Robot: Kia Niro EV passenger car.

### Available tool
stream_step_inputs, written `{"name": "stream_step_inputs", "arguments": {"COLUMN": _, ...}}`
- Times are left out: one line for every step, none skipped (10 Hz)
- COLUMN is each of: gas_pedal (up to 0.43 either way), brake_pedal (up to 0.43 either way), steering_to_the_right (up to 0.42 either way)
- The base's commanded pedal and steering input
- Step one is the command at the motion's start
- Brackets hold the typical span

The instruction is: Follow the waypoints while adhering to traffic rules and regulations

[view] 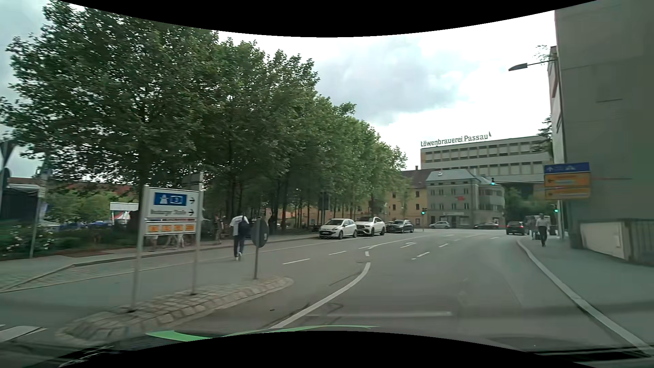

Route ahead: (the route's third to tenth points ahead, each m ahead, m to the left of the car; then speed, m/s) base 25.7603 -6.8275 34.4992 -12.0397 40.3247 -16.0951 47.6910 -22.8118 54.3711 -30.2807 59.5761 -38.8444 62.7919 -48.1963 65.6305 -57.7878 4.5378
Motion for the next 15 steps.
{"name": "stream_step_inputs", "arguments": {"gas_pedal": 0.177, "brake_pedal": 0.0, "steering_to_the_right": 0.391}}
{"name": "stream_step_inputs", "arguments": {"gas_pedal": 0.177, "brake_pedal": 0.0, "steering_to_the_right": 0.365}}
{"name": "stream_step_inputs", "arguments": {"gas_pedal": 0.177, "brake_pedal": 0.0, "steering_to_the_right": 0.338}}
{"name": "stream_step_inputs", "arguments": {"gas_pedal": 0.209, "brake_pedal": 0.0, "steering_to_the_right": 0.306}}
{"name": "stream_step_inputs", "arguments": {"gas_pedal": 0.209, "brake_pedal": 0.0, "steering_to_the_right": 0.273}}
{"name": "stream_step_inputs", "arguments": {"gas_pedal": 0.22, "brake_pedal": 0.0, "steering_to_the_right": 0.246}}
{"name": "stream_step_inputs", "arguments": {"gas_pedal": 0.22, "brake_pedal": 0.0, "steering_to_the_right": 0.207}}
{"name": "stream_step_inputs", "arguments": {"gas_pedal": 0.22, "brake_pedal": 0.0, "steering_to_the_right": 0.176}}
{"name": "stream_step_inputs", "arguments": {"gas_pedal": 0.22, "brake_pedal": 0.0, "steering_to_the_right": 0.155}}
{"name": "stream_step_inputs", "arguments": {"gas_pedal": 0.228, "brake_pedal": 0.0, "steering_to_the_right": 0.139}}
{"name": "stream_step_inputs", "arguments": {"gas_pedal": 0.228, "brake_pedal": 0.0, "steering_to_the_right": 0.128}}
{"name": "stream_step_inputs", "arguments": {"gas_pedal": 0.228, "brake_pedal": 0.0, "steering_to_the_right": 0.117}}
{"name": "stream_step_inputs", "arguments": {"gas_pedal": 0.228, "brake_pedal": 0.0, "steering_to_the_right": 0.109}}
{"name": "stream_step_inputs", "arguments": {"gas_pedal": 0.228, "brake_pedal": 0.0, "steering_to_the_right": 0.104}}
{"name": "stream_step_inputs", "arguments": {"gas_pedal": 0.228, "brake_pedal": 0.0, "steering_to_the_right": 0.1}}
